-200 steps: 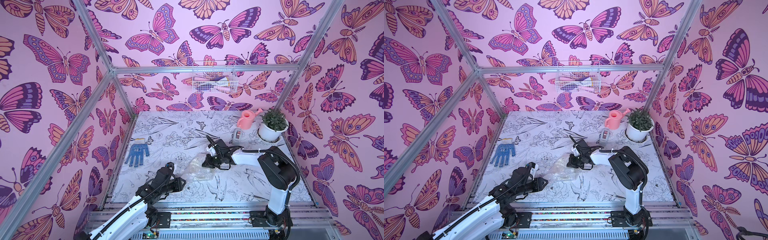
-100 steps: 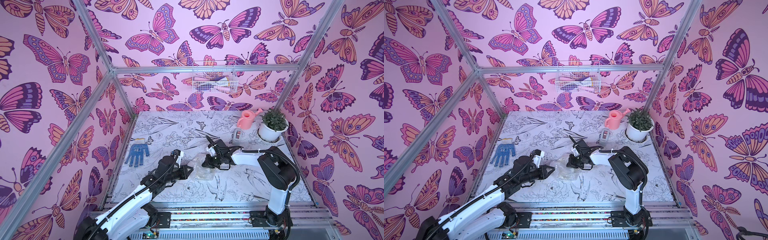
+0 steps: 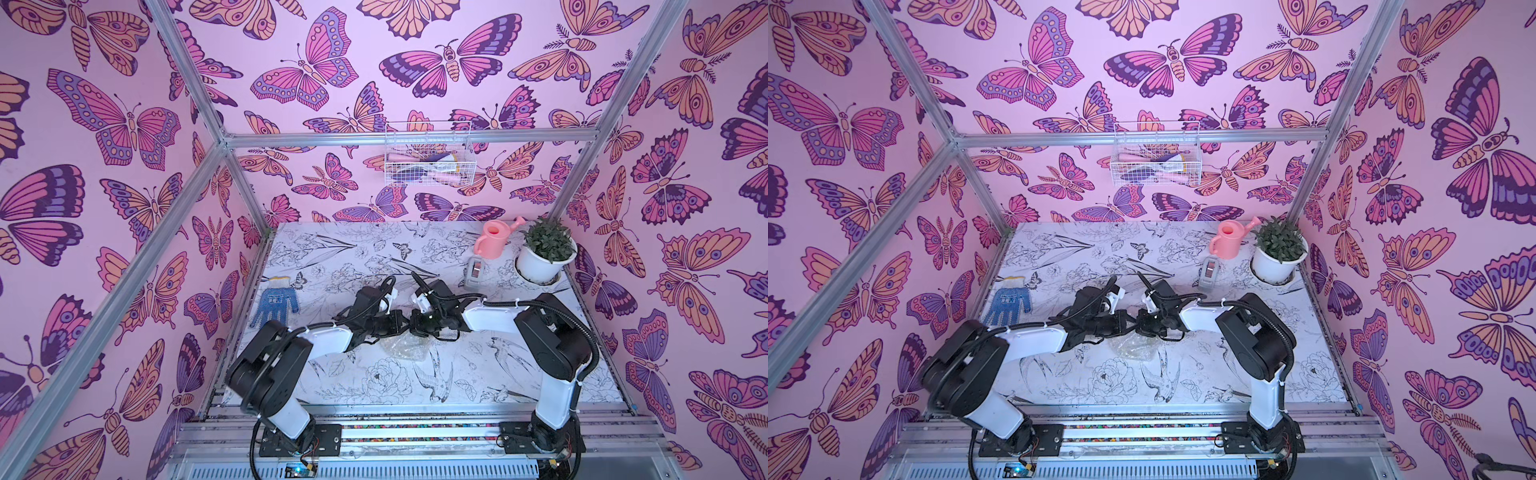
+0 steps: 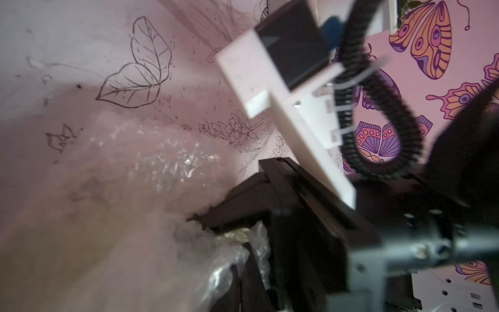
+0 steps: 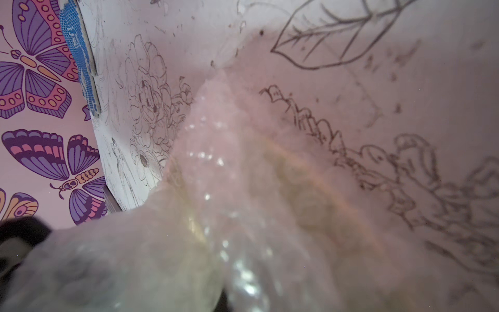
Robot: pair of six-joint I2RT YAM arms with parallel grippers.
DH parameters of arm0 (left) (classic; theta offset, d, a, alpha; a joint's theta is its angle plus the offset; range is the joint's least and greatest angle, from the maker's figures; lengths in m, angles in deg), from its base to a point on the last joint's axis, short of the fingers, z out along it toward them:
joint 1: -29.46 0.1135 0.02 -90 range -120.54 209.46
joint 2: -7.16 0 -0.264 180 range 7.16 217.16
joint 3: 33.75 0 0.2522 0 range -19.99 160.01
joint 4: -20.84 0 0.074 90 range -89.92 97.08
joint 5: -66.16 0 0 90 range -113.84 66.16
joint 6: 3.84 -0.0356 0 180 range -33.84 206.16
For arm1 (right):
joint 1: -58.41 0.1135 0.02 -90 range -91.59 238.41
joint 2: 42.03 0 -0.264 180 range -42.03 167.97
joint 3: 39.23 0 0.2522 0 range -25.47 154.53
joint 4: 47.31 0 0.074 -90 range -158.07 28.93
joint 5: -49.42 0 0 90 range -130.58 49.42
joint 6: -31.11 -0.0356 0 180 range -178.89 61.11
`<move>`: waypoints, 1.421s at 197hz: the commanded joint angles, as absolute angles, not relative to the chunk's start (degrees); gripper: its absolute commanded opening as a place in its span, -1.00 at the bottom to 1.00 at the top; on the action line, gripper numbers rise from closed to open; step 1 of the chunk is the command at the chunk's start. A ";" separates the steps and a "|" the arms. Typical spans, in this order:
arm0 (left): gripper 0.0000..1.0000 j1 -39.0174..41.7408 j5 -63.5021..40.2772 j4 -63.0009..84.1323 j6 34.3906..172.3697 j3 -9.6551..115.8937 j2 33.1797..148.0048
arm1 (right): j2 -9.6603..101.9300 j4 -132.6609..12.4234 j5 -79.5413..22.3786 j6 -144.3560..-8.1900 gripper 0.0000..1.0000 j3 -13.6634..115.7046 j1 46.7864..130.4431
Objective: Wrap dinner plates in bubble wrap
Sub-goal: Wrap the plate in the bubble wrap.
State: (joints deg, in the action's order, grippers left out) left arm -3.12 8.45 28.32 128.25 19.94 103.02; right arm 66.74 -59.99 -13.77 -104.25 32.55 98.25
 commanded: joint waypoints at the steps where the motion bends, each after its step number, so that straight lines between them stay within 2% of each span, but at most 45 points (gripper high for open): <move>1: -1.00 -3.41 10.17 41.73 130.18 20.25 108.47 | 69.78 -65.06 -15.76 -105.38 -1.00 29.78 99.78; 31: -1.00 -3.41 9.02 47.19 132.03 16.91 113.55 | 67.29 -65.47 -15.97 -105.84 -1.00 29.04 99.74; 99: -1.00 -2.97 8.88 55.06 132.89 11.13 121.45 | 52.35 -74.07 -22.13 -104.63 -1.00 28.04 97.26; 122: -1.00 -2.97 9.18 56.52 132.92 11.22 123.96 | 48.46 -73.32 -20.90 -106.06 -1.00 26.36 94.71; 155: -1.00 -2.97 10.05 58.35 133.53 11.39 126.00 | 45.04 -68.88 -18.34 -108.13 -0.48 24.27 92.79; 165: -1.00 -2.97 10.32 58.48 133.38 11.40 126.20 | 46.23 -66.28 -15.60 -109.16 -0.40 24.10 92.69; 186: -1.00 -3.14 10.76 58.49 132.94 11.39 125.80 | 49.61 -61.62 -12.38 -111.43 -0.34 23.47 92.68; 228: -1.00 -4.00 10.57 57.44 131.39 10.45 121.76 | 53.16 -60.64 -15.07 -112.41 -0.16 22.00 92.52; 280: -1.00 -7.69 8.56 43.90 124.61 11.74 111.07 | 53.62 -51.15 -13.74 -116.42 -0.13 15.96 90.19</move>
State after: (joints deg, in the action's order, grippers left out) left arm -5.81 11.29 59.59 130.43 12.75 113.92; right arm 52.29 -55.49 -13.42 -112.78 19.33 91.80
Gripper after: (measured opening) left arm 0.042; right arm 0.431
